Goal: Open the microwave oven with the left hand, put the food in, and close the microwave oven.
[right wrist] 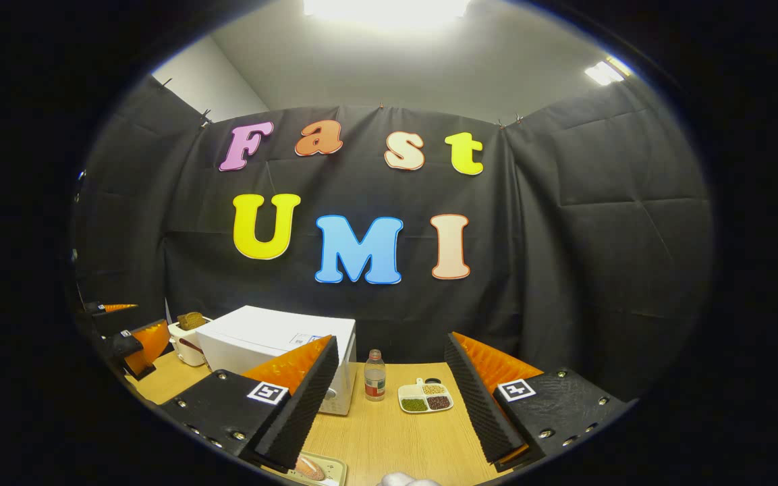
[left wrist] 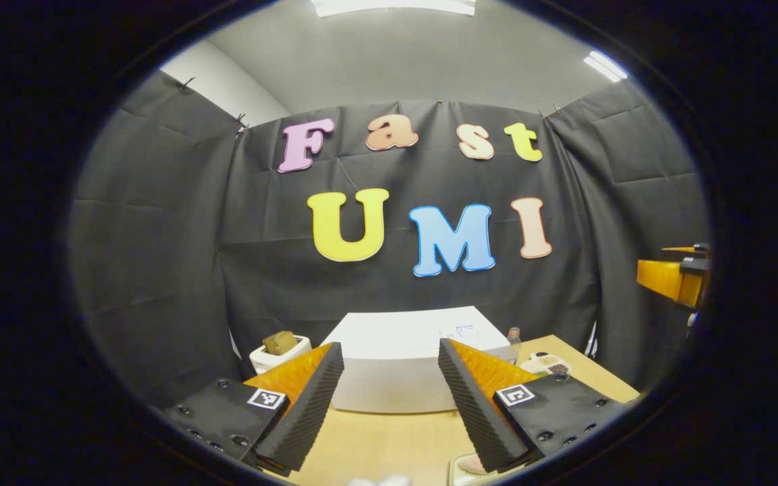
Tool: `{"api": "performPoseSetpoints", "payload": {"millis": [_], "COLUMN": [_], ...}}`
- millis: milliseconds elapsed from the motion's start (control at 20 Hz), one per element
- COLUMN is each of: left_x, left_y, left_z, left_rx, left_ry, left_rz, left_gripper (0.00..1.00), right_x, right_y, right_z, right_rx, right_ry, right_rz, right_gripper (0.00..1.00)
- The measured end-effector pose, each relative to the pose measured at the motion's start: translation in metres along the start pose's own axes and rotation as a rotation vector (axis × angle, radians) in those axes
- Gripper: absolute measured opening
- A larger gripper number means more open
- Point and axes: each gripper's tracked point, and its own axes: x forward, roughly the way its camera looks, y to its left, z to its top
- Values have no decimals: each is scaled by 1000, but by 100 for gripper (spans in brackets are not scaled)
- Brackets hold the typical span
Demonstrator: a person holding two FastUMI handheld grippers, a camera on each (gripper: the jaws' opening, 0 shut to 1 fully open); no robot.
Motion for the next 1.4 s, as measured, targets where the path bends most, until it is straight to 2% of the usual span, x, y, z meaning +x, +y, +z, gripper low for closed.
{"api": "performPoseSetpoints", "payload": {"millis": [300,350,450,500,650,1000,1400], "left_x": [32,40,63,75,120,203,231], "left_y": [-57,-70,-91,-100,-122,-163,-169], "left_z": [-74,-92,-122,-136,-172,-219,-246], "left_rx": [-8,-15,-27,-29,-37,-29,-39], "left_ry": [-5,9,30,39,50,30,61], "left_rz": [-79,-91,-105,-109,-108,-119,-125], "left_gripper": [99,95,99,95,98,98,99], "right_x": [4,7,11,14,23,55,69], "right_y": [4,2,-1,-1,-5,-4,-4], "right_z": [-2,-1,-1,-4,-12,-41,-61], "right_rx": [17,14,10,15,0,-53,-89], "right_ry": [47,49,59,70,95,132,158], "right_rz": [21,19,10,11,1,-4,1], "right_gripper": [97,97,97,96,97,97,97]}}
